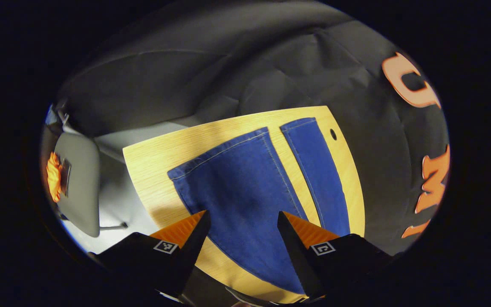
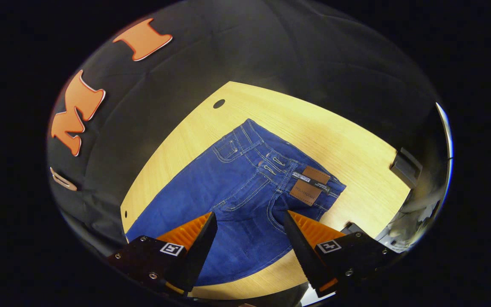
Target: Grasp the waist and the cuffs of the jeans and fold them to make the two legs overlap; first hold the waist and fold one-third of the jeans toward the cuffs, then hold the cuffs and fold the remaining one-third in the same direction to finish folding.
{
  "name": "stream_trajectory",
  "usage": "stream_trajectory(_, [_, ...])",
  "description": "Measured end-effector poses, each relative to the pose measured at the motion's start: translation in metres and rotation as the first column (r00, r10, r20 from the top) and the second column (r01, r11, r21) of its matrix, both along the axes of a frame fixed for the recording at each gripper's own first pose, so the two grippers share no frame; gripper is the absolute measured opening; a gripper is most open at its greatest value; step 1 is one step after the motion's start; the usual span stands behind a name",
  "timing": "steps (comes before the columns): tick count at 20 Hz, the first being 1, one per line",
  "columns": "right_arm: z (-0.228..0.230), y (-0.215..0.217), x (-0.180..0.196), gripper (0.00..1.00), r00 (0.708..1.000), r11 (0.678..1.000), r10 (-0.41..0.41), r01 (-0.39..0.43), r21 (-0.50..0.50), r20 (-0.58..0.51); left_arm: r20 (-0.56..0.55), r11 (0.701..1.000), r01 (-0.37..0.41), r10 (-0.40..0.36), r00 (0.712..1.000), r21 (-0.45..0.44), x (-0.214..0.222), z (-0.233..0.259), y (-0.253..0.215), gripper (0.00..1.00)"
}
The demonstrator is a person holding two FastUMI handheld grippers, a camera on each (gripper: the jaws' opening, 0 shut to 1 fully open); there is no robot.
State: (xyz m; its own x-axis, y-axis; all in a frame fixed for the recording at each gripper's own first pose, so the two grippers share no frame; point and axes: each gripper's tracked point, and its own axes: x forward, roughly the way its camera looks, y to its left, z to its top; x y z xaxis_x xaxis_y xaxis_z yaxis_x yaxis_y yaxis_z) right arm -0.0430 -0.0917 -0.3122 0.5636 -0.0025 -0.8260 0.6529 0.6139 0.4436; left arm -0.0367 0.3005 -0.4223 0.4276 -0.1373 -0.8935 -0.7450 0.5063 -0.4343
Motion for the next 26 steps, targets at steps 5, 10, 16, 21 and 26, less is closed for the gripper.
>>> stream_trajectory(5, [-0.012,0.005,0.007,0.98,0.996,0.982,-0.091,0.089,0.165,0.003,-0.033,0.999,-0.026,0.025,0.999,-0.023,-0.013,-0.017,0.016,0.98])
stream_trajectory(10, [-0.029,-0.006,-0.003,0.98,0.993,0.979,-0.114,0.116,0.166,-0.019,-0.018,0.998,-0.038,0.037,0.999,-0.060,-0.021,-0.026,0.028,0.98])
stream_trajectory(16, [-0.048,-0.015,-0.022,0.98,0.975,0.944,-0.222,0.221,0.244,-0.022,0.094,0.984,-0.111,0.124,0.988,-0.139,-0.006,-0.023,0.046,0.95])
stream_trajectory(21, [-0.047,-0.016,-0.021,0.97,0.969,0.933,-0.245,0.240,0.267,-0.012,0.157,0.984,-0.103,0.125,0.980,-0.143,0.023,-0.025,0.041,0.90])
stream_trajectory(26, [-0.047,-0.014,-0.020,0.97,0.972,0.933,-0.235,0.228,0.279,-0.006,0.158,0.971,-0.130,0.163,0.974,-0.198,0.050,-0.042,0.031,0.71])
